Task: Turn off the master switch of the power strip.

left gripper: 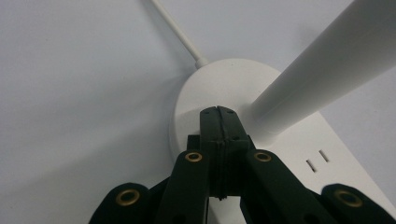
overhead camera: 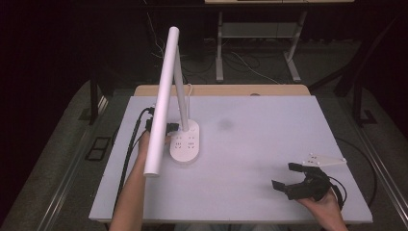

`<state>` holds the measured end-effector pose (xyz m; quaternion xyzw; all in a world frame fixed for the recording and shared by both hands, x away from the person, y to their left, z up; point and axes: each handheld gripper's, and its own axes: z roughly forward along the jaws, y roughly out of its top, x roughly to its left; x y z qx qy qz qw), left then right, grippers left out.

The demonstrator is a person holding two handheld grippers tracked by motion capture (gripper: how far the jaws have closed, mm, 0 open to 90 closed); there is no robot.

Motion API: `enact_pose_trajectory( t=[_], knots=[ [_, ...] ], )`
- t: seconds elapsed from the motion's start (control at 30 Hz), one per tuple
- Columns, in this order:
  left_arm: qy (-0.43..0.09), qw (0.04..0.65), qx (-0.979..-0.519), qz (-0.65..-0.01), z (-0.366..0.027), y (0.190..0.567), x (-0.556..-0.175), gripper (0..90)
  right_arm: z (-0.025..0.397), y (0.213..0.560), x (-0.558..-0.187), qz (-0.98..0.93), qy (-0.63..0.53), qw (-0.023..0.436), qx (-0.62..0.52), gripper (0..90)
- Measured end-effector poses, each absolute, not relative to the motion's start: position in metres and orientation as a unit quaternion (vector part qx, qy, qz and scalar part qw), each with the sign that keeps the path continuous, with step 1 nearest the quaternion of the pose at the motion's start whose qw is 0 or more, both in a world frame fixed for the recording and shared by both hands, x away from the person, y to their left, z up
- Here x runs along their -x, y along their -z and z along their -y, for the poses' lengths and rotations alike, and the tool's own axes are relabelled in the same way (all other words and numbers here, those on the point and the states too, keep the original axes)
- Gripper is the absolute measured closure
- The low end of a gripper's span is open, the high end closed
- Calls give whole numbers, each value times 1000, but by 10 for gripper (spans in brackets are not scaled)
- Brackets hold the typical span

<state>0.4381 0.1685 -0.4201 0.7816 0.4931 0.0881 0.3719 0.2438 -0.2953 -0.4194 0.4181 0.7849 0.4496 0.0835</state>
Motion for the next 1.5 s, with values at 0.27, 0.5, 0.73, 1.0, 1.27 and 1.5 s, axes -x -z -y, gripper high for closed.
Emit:
enact_pose_trajectory(
  t=[0.27, 0.5, 0.73, 1.0, 1.27, 1.5],
  knots=[
    [-89, 376, -782, -489, -171, 421, -438, 900, 297, 419, -245, -783, -451, 85, -421, 3],
    [-84, 382, -778, -492, -171, 421, -438, 900, 297, 419, -244, -782, -451, 85, -421, 3],
    [-81, 399, -758, -509, -184, 419, -439, 900, 298, 420, -246, -782, -452, 85, -421, 3],
    [-87, 420, -751, -502, -200, 405, -435, 897, 299, 420, -245, -780, -452, 81, -426, 3],
    [-102, 436, -744, -496, -208, 389, -425, 880, 298, 420, -246, -780, -452, 84, -424, 3],
    [-113, 450, -733, -497, -210, 375, -411, 884, 299, 420, -246, -779, -454, 83, -424, 3]
  ],
)
